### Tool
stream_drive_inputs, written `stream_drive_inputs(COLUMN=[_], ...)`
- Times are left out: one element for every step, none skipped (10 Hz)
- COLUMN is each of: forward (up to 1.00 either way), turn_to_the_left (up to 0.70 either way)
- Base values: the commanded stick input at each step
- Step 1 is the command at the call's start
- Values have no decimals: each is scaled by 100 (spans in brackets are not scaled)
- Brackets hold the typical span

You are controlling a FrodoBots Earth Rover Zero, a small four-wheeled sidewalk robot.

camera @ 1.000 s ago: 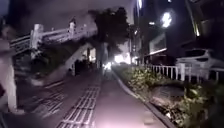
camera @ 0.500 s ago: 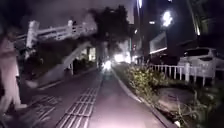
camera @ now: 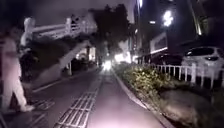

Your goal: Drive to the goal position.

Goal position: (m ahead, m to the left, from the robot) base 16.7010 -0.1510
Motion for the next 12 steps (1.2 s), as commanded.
stream_drive_inputs(forward=[45,45,45,45,45,45,45,45,45,45,45,45], turn_to_the_left=[0,0,0,0,0,0,0,0,0,0,0,0])
